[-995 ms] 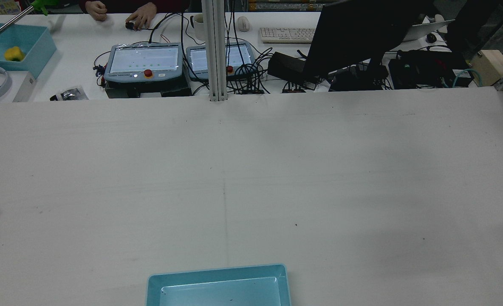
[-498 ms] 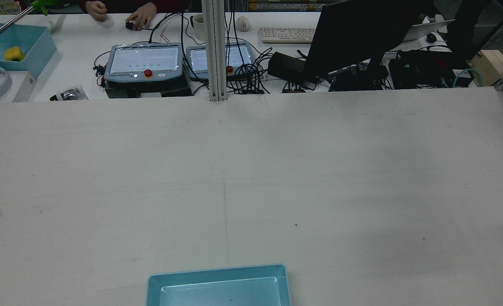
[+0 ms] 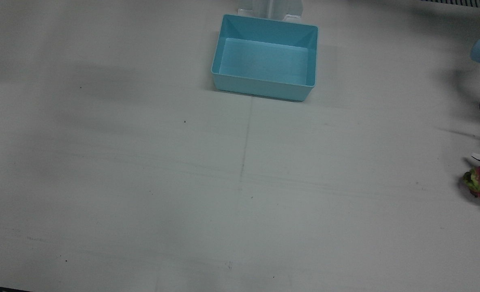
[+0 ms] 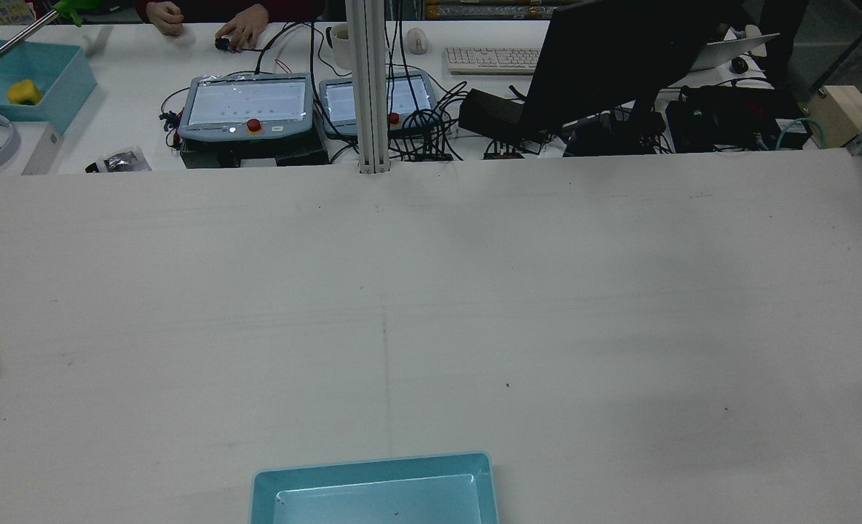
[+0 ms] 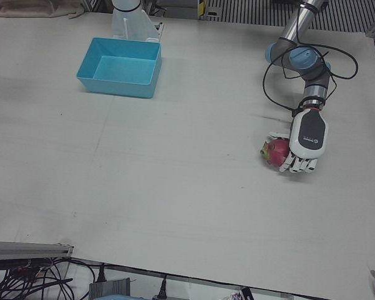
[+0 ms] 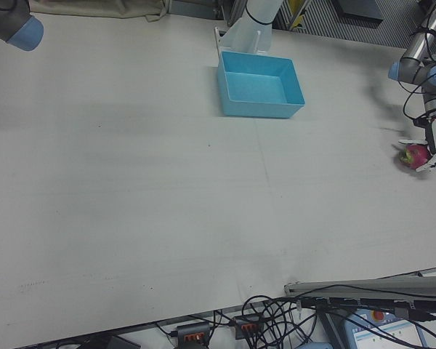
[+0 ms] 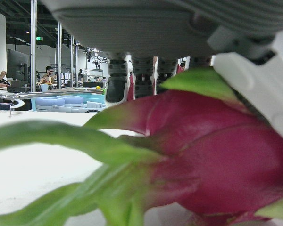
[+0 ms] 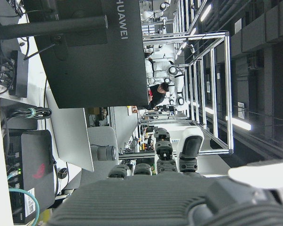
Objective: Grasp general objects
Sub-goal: 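Tighten the left hand grasp and lift the dragon fruit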
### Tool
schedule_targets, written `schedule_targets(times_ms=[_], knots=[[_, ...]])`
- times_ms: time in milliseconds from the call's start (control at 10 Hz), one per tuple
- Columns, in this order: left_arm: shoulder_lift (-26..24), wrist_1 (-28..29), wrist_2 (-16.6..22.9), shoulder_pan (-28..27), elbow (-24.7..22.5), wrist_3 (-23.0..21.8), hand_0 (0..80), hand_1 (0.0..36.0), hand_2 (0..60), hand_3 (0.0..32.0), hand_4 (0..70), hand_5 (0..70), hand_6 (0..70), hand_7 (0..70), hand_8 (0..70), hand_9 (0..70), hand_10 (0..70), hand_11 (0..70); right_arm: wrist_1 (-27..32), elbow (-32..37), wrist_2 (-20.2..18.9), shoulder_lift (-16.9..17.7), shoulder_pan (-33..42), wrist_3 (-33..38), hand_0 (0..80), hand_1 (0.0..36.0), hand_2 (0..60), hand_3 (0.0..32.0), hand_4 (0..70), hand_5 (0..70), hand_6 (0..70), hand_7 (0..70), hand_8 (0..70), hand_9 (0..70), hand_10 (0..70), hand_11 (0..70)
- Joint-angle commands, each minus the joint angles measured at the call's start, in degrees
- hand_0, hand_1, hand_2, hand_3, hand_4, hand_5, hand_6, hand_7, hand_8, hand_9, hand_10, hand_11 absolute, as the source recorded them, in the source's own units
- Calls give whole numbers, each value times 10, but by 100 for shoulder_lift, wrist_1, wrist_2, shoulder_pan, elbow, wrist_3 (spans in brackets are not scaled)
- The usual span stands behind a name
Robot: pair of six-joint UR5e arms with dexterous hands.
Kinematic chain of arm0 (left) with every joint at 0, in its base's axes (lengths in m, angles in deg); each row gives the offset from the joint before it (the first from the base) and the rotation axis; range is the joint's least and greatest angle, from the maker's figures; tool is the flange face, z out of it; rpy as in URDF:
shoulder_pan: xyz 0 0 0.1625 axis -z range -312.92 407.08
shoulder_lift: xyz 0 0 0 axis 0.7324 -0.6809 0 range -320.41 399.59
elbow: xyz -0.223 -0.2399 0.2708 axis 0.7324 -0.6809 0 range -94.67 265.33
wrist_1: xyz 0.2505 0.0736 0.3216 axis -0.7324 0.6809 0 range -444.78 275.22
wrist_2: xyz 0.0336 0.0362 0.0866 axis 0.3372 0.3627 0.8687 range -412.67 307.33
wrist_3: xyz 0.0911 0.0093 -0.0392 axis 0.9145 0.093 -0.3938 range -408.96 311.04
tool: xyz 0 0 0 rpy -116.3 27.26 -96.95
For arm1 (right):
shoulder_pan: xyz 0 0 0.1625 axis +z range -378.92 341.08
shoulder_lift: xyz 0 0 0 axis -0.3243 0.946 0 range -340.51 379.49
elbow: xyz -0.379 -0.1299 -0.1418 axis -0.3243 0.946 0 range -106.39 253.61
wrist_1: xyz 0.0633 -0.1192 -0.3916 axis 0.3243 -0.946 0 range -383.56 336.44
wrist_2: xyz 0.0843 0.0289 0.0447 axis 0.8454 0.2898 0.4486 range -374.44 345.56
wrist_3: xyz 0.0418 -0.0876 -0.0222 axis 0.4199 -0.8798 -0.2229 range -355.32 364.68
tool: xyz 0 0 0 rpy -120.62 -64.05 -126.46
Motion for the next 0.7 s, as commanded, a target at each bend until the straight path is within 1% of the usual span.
schedule_targets(times_ms=[0, 100, 199, 299, 398, 498, 597], knots=[[28, -825, 32, 32, -1198, -31, 585, 16, 0, 0, 679, 313, 339, 560, 424, 431, 507, 700, 0, -11, 0, 6, 0, 0, 0, 0, 0, 0, 0, 0, 0, 0, 0, 0, 0, 0], [-24, -1159, 67, 32, -1569, -83, 580, 16, 0, 0, 663, 303, 328, 549, 419, 425, 493, 693, 0, -11, 0, -2, 0, 0, 0, 0, 0, 0, 0, 0, 0, 0, 0, 0, 0, 0], [-42, -1345, 76, 15, -1798, -258, 573, 15, 0, 0, 647, 293, 320, 542, 420, 427, 486, 682, 0, -11, 0, 6, 0, 0, 0, 0, 0, 0, 0, 0, 0, 0, 0, 0, 0, 0], [-42, -1364, 102, 6, -1940, -425, 566, 13, 0, 0, 631, 288, 311, 533, 422, 431, 480, 674, 0, -11, 0, -2, 0, 0, 0, 0, 0, 0, 0, 0, 0, 0, 0, 0, 0, 0], [-103, -1365, 294, 23, -2054, -618, 559, 10, 0, 0, 618, 284, 306, 520, 421, 429, 483, 678, 0, -11, 0, -2, 9, 0, 0, 0, 0, 0, 0, 0, 0, 0, 0, 0, 0, 0], [-225, -1365, 670, 41, -2247, -689, 550, 7, 0, 0, 608, 275, 301, 515, 421, 429, 485, 680, 0, -11, 0, 6, 9, 0, 0, 0, 0, 0, 0, 0, 0, 0, 0, 0, 0, 0], [-244, -1356, 996, 50, -2501, -690, 547, 4, 0, 0, 607, 266, 297, 515, 421, 431, 484, 678, 0, -11, 0, 7, 9, 0, 0, 0, 0, 0, 0, 0, 0, 0, 0, 0, 0, 0]])
